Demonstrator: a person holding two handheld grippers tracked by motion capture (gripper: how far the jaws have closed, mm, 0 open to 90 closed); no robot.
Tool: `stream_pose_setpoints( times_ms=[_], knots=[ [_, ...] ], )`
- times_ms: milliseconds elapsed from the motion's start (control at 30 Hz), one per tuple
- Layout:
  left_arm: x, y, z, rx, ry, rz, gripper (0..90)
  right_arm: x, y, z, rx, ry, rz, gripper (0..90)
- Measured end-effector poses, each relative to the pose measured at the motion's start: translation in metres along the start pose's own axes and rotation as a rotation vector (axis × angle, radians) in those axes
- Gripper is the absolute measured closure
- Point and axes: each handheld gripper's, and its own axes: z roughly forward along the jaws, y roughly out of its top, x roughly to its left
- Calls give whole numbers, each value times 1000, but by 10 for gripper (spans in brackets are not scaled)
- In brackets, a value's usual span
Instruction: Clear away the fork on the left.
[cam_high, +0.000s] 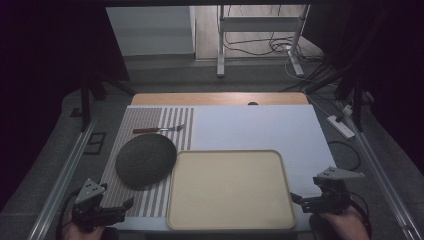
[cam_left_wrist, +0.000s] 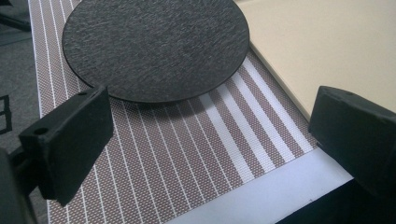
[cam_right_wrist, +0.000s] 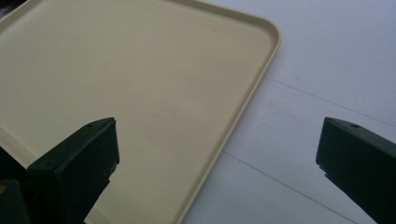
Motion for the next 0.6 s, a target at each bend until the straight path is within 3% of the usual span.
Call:
stream_pose_setpoints(
  times_ms=[600],
  knots=[
    [2,2,3,27,-21,-15,2,-1,0,1,3,9,4,0]
  ],
)
